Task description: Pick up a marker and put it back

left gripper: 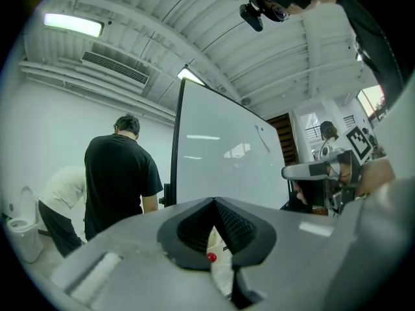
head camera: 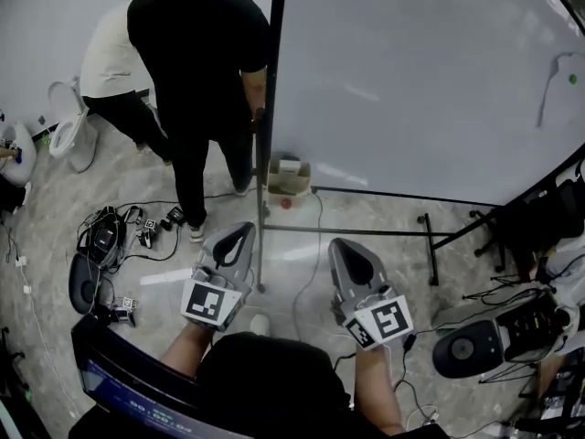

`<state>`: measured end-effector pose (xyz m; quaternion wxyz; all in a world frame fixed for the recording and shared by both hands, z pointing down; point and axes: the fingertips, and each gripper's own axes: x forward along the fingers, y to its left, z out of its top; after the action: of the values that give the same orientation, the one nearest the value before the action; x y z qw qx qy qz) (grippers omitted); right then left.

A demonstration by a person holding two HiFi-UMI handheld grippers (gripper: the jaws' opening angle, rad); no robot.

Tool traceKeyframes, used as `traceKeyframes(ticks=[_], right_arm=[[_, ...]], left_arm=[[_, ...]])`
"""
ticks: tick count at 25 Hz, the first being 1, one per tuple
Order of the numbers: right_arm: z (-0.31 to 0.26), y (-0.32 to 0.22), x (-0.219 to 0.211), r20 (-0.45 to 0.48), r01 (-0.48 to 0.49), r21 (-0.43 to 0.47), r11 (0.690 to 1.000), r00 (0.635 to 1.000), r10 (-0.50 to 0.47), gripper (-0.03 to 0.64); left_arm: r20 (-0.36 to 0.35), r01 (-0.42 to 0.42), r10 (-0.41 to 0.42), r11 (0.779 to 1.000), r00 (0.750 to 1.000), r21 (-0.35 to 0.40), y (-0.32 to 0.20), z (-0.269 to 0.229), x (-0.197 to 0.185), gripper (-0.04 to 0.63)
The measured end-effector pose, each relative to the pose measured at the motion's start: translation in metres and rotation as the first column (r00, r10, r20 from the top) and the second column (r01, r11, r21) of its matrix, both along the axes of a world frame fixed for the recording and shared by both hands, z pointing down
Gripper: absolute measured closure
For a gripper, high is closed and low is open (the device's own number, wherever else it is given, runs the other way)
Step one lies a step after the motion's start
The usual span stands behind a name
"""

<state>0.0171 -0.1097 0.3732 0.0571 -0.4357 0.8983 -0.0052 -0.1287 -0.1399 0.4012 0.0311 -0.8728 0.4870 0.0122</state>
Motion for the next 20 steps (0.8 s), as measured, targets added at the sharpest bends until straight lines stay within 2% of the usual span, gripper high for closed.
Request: traceKeyframes(ticks=[10,20], right_arm=[[0.006,-0.036,-0.022,-0.010,-0.053,-0.015,0.998,0.999,0.053,0.607],[0.009,-0.043,-0.008,0.000,-0.070,-0.021,0.997,0.998,0.070,0.607]], left_arm=[[0.006,-0.056,0.056,0.998,0.998,-0.002,-0.049,0.002,-0.018,0.591],[0.009,-0.083,0.083,0.996,0.997,-0.011,-0.061,0.008,0.003,0.591]])
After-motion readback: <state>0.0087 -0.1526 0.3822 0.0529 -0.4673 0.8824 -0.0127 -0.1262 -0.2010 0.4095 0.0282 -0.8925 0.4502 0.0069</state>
